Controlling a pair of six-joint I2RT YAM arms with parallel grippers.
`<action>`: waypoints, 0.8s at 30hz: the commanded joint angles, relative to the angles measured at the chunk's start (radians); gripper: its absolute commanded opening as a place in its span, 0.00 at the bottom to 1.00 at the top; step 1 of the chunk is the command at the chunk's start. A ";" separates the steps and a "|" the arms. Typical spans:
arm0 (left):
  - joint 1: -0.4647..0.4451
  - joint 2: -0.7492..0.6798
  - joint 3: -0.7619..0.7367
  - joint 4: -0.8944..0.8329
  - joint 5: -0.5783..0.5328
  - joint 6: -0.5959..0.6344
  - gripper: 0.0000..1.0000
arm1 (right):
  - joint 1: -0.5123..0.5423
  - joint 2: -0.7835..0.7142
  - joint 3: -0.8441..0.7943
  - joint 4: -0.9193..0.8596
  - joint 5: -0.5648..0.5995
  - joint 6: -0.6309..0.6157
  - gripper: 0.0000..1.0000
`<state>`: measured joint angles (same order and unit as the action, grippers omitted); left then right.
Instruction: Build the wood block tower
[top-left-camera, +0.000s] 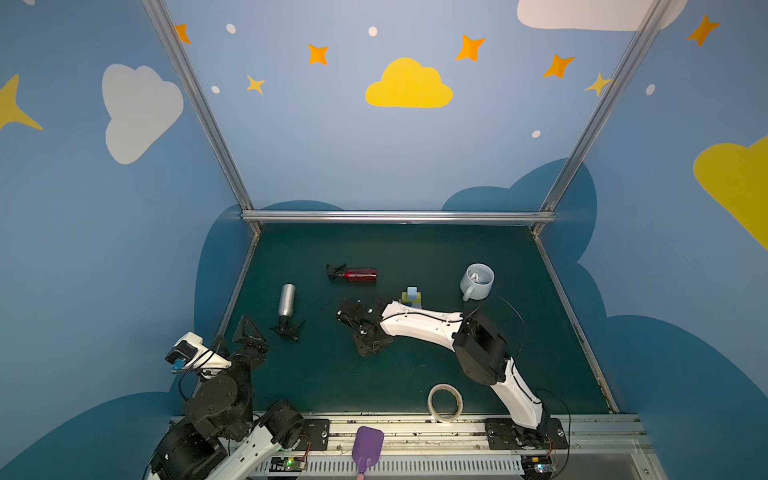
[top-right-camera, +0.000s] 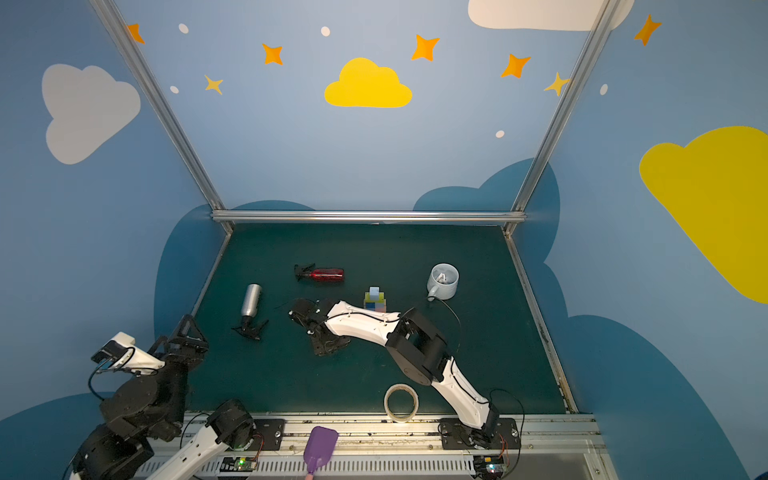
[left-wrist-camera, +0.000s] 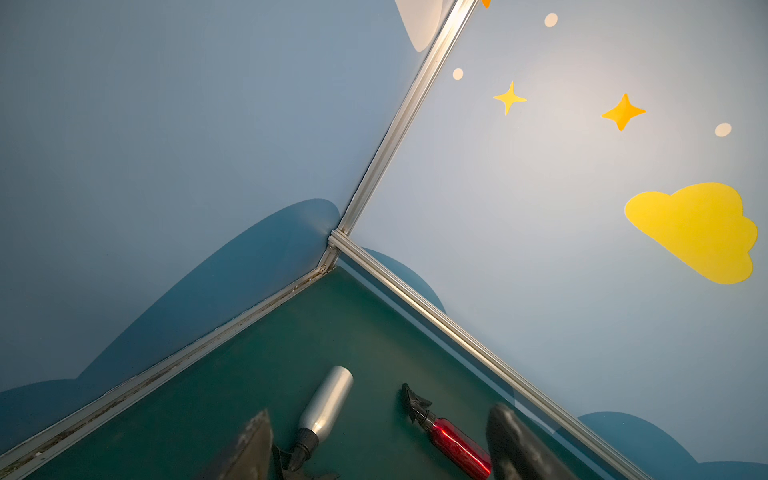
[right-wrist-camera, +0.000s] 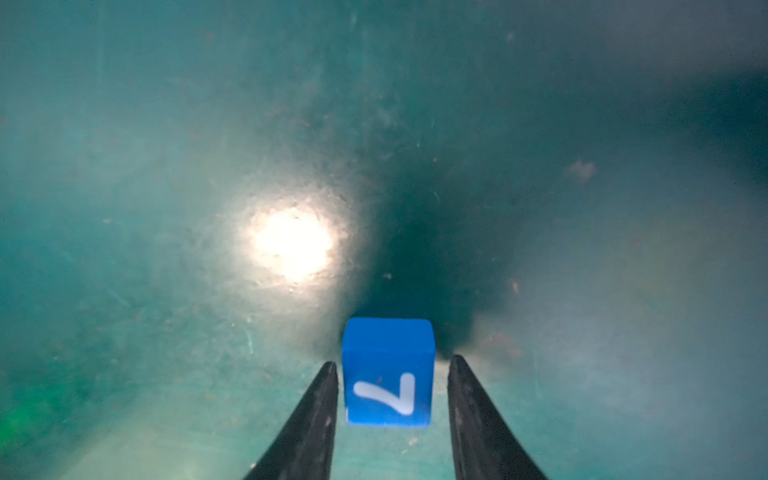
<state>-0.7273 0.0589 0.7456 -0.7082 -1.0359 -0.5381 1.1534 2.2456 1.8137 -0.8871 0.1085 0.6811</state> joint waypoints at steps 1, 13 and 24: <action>-0.006 -0.018 -0.002 -0.019 -0.020 0.002 0.80 | -0.003 -0.044 0.001 -0.003 0.009 0.009 0.42; -0.017 -0.028 -0.002 -0.027 -0.031 0.000 0.80 | -0.004 -0.032 0.001 -0.005 -0.005 0.010 0.40; -0.026 -0.036 -0.001 -0.031 -0.039 -0.001 0.80 | -0.003 -0.026 0.001 -0.004 -0.009 0.009 0.41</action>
<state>-0.7490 0.0368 0.7456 -0.7177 -1.0584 -0.5385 1.1534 2.2433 1.8137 -0.8856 0.1043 0.6815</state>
